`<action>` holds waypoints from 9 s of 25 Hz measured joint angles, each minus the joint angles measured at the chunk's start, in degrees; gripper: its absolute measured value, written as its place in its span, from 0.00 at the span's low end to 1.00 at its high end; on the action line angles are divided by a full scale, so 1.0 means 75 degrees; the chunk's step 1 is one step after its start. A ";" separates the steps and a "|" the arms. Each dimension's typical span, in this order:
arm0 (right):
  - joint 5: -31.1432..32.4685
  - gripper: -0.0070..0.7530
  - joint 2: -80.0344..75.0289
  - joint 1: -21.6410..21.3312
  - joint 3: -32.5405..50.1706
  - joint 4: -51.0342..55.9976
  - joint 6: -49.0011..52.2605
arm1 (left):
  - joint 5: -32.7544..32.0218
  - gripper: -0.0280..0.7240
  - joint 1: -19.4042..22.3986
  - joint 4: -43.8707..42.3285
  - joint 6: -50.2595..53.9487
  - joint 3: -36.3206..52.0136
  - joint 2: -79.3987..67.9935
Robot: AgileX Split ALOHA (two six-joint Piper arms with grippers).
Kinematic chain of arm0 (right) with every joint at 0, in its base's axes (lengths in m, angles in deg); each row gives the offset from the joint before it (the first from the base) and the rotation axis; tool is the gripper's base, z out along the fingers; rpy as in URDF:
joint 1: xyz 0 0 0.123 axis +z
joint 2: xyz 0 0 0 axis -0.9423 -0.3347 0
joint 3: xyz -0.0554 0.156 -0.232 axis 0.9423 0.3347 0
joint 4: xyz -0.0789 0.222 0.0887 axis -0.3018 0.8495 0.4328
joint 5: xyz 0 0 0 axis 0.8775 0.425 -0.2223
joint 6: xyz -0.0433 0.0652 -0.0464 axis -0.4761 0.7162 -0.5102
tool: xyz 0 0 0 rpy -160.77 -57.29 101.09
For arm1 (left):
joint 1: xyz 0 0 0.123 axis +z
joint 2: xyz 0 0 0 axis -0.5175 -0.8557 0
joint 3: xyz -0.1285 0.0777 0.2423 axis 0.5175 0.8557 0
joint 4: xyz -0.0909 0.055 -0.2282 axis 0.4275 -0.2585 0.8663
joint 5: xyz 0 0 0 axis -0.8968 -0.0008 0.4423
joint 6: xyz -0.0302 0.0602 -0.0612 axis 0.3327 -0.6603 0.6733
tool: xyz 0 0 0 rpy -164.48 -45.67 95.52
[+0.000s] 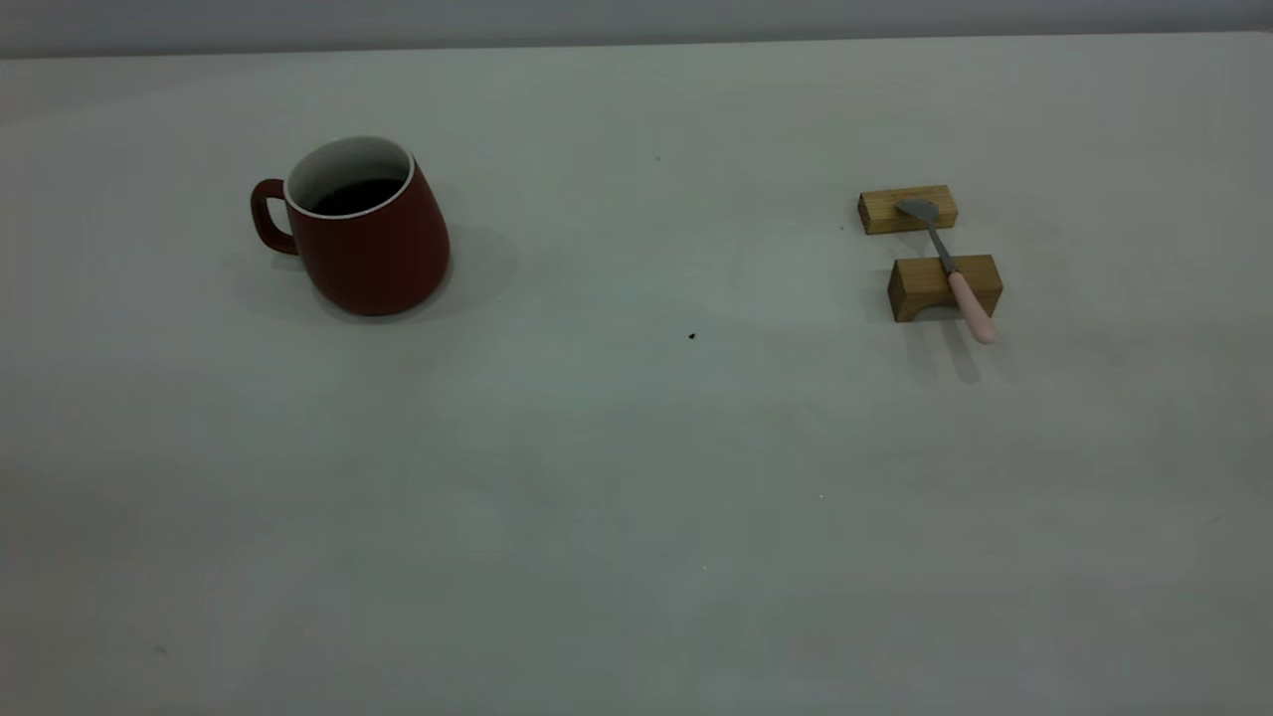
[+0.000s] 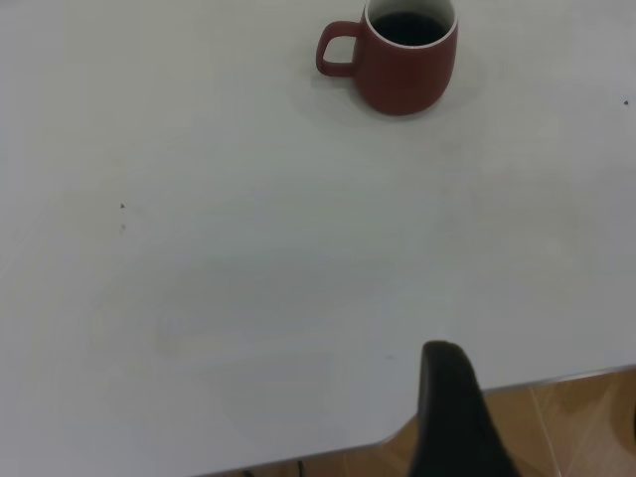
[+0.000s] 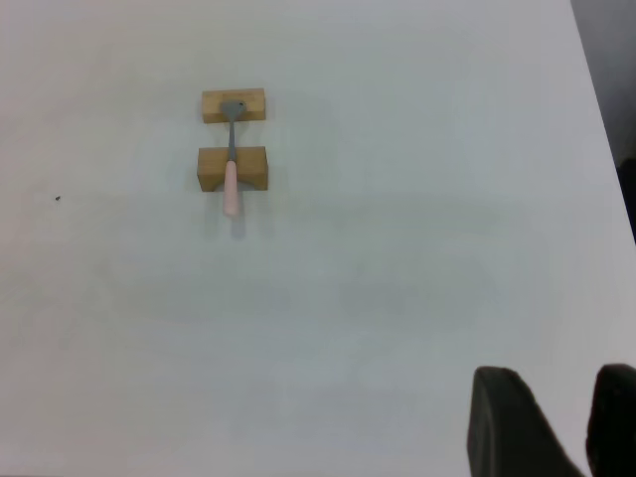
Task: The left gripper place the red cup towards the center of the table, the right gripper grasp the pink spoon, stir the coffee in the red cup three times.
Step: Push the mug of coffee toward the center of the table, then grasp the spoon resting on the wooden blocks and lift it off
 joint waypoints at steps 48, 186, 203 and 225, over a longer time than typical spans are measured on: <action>0.0000 0.32 0.0000 0.0000 0.0000 0.0000 0.0000 | 0.0628 0.70 0.0000 -0.0881 0.1364 -0.0531 -0.1923; 0.0000 0.32 0.0000 0.0000 0.0000 0.0000 0.0008 | -0.0019 0.70 -0.1816 0.0174 -0.0002 -0.1473 -0.5036; 0.0000 0.32 0.0000 0.0000 0.0000 0.0000 0.0001 | 0.0084 0.70 -0.1550 0.0166 -0.0461 -0.0004 -0.1486; -0.1722 0.81 -0.3891 0.0000 -0.0856 0.2121 -0.1160 | -0.0028 0.70 0.0502 0.0160 -0.0428 -0.0004 -0.0002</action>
